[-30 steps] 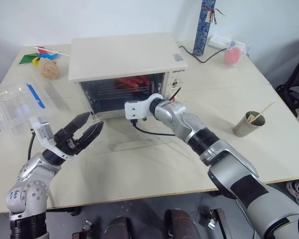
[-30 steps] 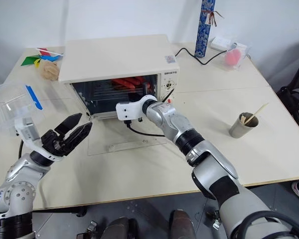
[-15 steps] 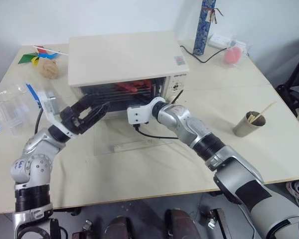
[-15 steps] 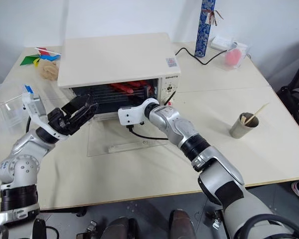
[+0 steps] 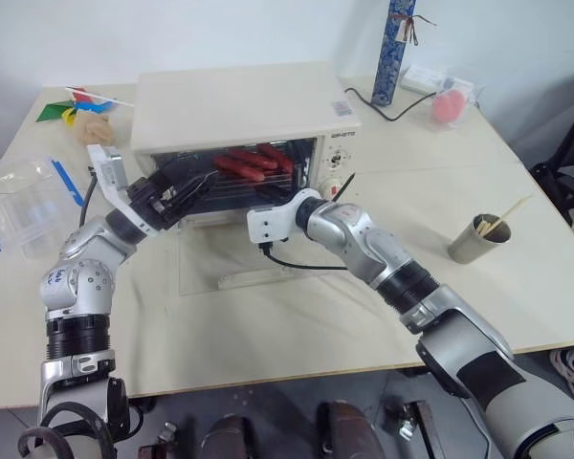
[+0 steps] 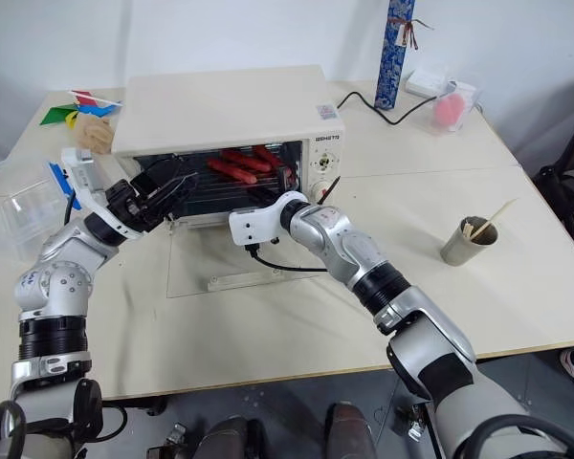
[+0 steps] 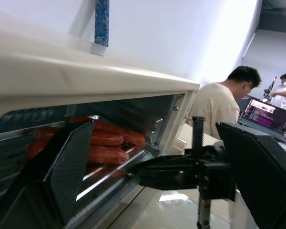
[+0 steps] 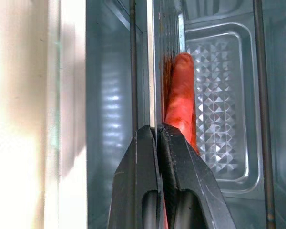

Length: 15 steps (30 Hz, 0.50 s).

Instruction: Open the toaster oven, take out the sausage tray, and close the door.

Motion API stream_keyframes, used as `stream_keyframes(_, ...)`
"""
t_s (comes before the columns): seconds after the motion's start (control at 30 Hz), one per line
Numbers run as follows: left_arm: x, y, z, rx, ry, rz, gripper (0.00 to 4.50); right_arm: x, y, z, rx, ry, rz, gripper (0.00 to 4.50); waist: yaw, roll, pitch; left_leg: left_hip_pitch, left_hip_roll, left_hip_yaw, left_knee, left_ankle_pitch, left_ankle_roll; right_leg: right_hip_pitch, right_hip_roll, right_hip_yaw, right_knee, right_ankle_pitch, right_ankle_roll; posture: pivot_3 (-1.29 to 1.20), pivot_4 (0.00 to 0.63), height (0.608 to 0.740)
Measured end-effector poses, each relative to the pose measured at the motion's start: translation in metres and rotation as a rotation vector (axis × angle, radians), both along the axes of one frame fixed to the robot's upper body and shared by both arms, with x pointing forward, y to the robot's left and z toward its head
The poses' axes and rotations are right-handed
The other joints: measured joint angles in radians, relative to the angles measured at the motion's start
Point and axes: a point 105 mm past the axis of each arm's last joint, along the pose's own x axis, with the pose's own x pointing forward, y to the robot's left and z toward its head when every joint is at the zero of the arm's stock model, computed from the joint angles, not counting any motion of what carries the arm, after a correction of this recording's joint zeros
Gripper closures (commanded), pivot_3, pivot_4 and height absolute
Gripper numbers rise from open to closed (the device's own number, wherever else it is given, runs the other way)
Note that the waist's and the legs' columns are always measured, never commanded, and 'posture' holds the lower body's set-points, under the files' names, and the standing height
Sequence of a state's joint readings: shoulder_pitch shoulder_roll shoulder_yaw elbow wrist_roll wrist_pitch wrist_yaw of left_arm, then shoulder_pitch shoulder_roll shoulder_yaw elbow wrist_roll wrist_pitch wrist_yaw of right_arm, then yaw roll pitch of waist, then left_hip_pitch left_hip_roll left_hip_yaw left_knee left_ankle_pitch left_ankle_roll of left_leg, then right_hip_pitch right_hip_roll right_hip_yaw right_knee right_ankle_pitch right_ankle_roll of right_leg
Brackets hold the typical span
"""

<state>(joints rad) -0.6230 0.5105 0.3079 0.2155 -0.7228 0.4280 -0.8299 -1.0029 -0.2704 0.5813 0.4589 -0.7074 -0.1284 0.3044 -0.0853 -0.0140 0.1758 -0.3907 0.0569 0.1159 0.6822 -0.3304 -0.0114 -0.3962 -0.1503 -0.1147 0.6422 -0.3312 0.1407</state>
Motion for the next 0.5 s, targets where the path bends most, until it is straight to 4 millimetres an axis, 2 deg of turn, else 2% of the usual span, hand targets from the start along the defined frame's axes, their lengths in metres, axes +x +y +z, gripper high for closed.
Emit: stream_keyframes(0.5, 0.008, 0.004, -0.008, 0.011, 0.031, 0.021, 0.0, -0.053, -0.013, -0.019, 0.012, -0.014, 0.071, 4.49, 0.005, 0.0, 0.0, 0.0, 0.0, 0.001, 0.001, 0.0, 0.0, 0.0, 0.0, 0.0, 0.0, 0.0, 0.0, 0.0, 0.15, 0.74)
